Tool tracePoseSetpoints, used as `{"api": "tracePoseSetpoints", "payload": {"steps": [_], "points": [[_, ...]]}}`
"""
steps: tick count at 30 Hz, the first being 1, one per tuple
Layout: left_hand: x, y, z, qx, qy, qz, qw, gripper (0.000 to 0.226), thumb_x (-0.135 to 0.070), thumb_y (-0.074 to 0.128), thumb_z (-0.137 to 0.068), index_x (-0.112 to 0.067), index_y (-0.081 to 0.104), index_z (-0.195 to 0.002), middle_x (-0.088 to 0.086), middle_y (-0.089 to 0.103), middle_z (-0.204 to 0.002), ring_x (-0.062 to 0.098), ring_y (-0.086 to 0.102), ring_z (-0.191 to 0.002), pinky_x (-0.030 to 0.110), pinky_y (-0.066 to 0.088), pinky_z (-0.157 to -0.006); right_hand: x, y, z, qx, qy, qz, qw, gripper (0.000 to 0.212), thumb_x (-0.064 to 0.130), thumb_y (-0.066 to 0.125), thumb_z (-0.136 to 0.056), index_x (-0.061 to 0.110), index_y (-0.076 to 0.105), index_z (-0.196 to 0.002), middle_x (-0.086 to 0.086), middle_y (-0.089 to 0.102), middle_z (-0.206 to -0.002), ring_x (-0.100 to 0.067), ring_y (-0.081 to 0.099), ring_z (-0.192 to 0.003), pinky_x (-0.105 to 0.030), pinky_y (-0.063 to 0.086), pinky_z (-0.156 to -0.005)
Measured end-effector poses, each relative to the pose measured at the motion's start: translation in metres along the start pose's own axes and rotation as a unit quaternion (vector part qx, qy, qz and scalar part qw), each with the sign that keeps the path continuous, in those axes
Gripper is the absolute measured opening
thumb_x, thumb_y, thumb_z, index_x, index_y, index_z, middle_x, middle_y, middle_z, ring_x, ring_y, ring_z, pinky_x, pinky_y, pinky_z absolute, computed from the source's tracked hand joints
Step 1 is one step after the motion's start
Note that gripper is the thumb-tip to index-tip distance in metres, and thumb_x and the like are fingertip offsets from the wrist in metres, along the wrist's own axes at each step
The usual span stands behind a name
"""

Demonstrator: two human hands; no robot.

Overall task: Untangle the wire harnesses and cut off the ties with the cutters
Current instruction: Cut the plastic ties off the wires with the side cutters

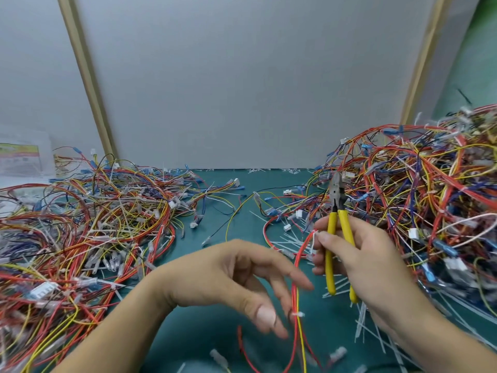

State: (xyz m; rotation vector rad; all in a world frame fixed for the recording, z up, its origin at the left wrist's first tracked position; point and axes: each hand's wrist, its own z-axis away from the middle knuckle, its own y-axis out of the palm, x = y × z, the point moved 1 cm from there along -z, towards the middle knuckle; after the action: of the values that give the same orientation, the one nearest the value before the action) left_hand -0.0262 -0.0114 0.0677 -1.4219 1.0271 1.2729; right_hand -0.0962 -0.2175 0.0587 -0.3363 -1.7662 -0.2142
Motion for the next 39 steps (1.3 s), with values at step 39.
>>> {"api": "tracePoseSetpoints", "payload": {"steps": [39], "points": [[0.007, -0.004, -0.008, -0.224, 0.046, -0.022, 0.973, 0.053, 0.010, 0.070, -0.083, -0.014, 0.056, -0.128, 0.016, 0.055, -0.084, 0.030, 0.066, -0.066, 0.037, 0.055, -0.067, 0.001, 0.011, 0.008, 0.101, -0.043, 0.080, 0.991, 0.038, 0.006, 0.074, -0.085, 0.036, 0.056, -0.099, -0.002, 0.070, -0.075, -0.014, 0.057, -0.061, -0.028, 0.051, -0.063]]}}
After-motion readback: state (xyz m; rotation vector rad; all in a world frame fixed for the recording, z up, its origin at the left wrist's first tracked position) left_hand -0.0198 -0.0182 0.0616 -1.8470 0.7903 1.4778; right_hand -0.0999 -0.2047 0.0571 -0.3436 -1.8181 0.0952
